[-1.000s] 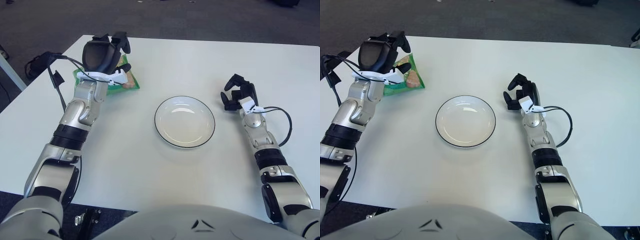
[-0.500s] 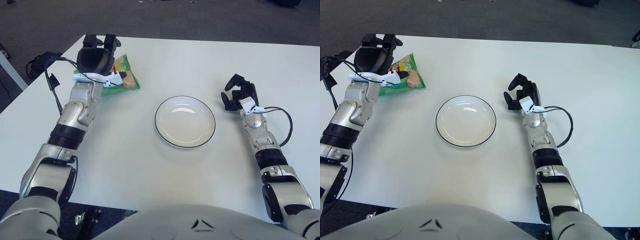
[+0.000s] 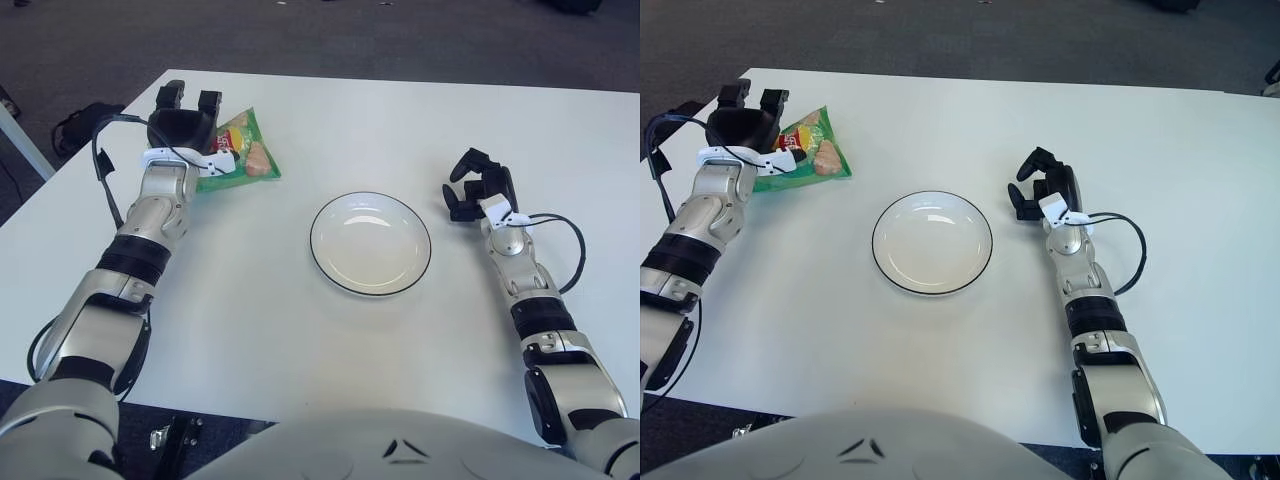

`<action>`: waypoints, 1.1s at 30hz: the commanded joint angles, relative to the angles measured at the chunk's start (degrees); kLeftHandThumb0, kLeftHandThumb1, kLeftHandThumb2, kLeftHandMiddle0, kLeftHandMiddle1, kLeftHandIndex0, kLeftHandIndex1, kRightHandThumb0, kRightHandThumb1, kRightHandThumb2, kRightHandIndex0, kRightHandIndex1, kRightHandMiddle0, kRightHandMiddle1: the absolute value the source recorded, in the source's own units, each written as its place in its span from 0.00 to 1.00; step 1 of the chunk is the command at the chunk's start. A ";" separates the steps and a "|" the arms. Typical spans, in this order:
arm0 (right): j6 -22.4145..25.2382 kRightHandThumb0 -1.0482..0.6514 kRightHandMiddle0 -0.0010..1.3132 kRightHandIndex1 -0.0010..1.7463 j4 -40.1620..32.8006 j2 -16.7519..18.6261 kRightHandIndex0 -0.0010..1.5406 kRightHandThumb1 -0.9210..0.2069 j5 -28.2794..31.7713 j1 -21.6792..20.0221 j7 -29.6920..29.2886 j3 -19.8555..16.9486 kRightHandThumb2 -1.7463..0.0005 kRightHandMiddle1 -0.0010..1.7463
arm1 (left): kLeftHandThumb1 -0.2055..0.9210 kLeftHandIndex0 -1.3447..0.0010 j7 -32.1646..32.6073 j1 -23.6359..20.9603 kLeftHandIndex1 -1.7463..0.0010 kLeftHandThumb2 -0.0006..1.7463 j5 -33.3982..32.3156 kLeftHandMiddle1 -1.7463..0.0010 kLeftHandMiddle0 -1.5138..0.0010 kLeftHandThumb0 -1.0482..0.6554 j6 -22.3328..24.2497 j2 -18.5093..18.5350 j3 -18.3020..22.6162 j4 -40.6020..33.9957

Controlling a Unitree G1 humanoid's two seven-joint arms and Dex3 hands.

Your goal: Put the snack into the plate.

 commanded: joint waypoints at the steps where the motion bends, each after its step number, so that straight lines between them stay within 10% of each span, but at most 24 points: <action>1: 3.75 0.32 0.51 1.00 4.07 1.01 0.84 0.60 -0.51 5.02 1.46 1.01 0.20 1.00 | 1.00 1.00 0.31 -1.72 0.96 0.37 0.08 1.00 1.00 0.00 0.76 0.19 -1.03 2.53; 15: 3.68 0.31 0.52 1.00 4.55 0.77 0.84 0.61 -0.79 4.79 1.41 1.25 0.19 1.00 | 1.00 1.00 6.12 -8.86 1.00 0.30 -4.00 1.00 1.00 0.00 -6.39 -1.67 -4.89 26.11; 33: 4.00 0.31 0.52 1.00 4.12 0.95 0.83 0.61 -0.36 4.78 1.66 1.05 0.19 1.00 | 1.00 1.00 1.13 -10.21 1.00 0.40 -10.30 0.99 0.99 0.00 -16.00 -0.74 -7.08 34.00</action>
